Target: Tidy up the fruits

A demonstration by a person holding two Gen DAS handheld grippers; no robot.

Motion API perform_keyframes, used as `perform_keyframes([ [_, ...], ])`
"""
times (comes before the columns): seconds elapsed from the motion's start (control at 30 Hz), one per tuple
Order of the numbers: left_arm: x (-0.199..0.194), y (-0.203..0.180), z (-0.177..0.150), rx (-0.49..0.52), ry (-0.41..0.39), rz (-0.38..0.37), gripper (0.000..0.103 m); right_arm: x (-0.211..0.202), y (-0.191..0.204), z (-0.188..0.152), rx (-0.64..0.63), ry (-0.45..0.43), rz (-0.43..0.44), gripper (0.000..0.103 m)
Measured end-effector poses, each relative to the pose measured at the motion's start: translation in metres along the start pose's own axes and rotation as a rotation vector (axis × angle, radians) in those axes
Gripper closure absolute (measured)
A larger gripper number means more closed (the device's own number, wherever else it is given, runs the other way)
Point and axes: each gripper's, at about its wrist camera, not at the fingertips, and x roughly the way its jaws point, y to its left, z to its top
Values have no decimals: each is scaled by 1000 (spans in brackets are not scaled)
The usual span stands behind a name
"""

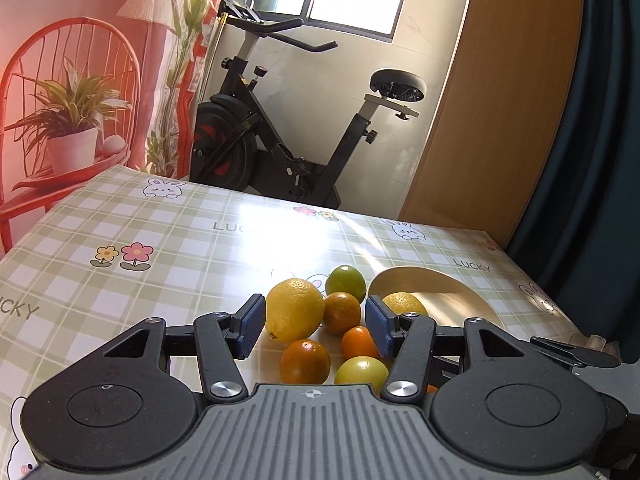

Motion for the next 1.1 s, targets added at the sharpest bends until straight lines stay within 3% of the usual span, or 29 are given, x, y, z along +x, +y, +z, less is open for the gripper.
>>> perform_keyframes([
  [0.1, -2, 5, -5, 21, 33, 30, 44, 1, 1, -5, -3, 19, 16, 43],
  [0.17, -3, 9, -9, 19, 63, 63, 26, 4, 2, -11, -8, 46, 31, 48],
  [0.43, -10, 25, -24, 23, 118, 70, 25, 11, 19, -19, -75, 89, 90, 61],
  [0.6, -11, 28, -40, 3, 146, 33, 31, 20, 30, -27, -127, 147, 124, 69],
  [1.1, 5, 35, -52, -11, 183, 2, 49, 41, 31, -41, -118, 215, 84, 69],
])
